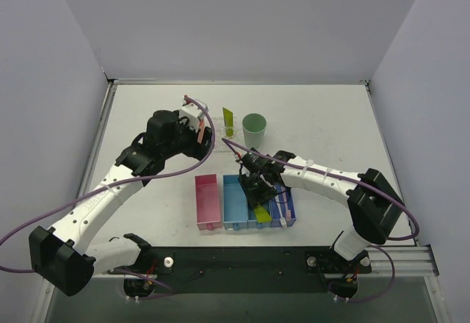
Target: Prepare toiletry sets of a toothbrush and toothpaste on the tray
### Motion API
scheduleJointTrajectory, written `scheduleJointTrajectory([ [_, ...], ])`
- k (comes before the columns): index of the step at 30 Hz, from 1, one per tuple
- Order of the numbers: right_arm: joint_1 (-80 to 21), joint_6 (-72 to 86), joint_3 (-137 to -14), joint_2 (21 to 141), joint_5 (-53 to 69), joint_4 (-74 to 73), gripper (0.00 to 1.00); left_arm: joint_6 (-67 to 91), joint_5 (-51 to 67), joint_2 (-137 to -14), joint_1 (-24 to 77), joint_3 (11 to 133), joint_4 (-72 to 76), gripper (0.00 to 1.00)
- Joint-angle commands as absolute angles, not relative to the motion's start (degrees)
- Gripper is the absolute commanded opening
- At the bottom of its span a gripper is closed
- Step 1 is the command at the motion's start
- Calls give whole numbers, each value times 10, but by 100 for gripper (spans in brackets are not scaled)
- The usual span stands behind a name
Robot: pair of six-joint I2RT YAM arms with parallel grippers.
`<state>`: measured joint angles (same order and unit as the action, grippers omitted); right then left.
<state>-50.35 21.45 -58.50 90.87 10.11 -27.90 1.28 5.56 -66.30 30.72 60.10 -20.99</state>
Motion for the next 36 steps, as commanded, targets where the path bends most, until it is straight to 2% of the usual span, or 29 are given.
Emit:
scheduleJointTrajectory([
  [1,-509,208,-584,919,110,-287,37,16,47,-646,311,603,-207,83],
  [5,-508,209,-585,925,115,-288,33,15,43,-644,311,603,-209,83],
  [12,-508,216,-581,903,105,-294,20,3,28,-640,311,608,-218,83],
  [18,-504,221,-589,861,92,-311,14,4,29,-642,311,616,-220,83],
  [29,-487,205,-649,793,88,-373,10,24,11,-666,304,665,-257,87],
  [36,-483,164,-773,773,65,-419,8,78,43,-721,275,759,-294,89],
])
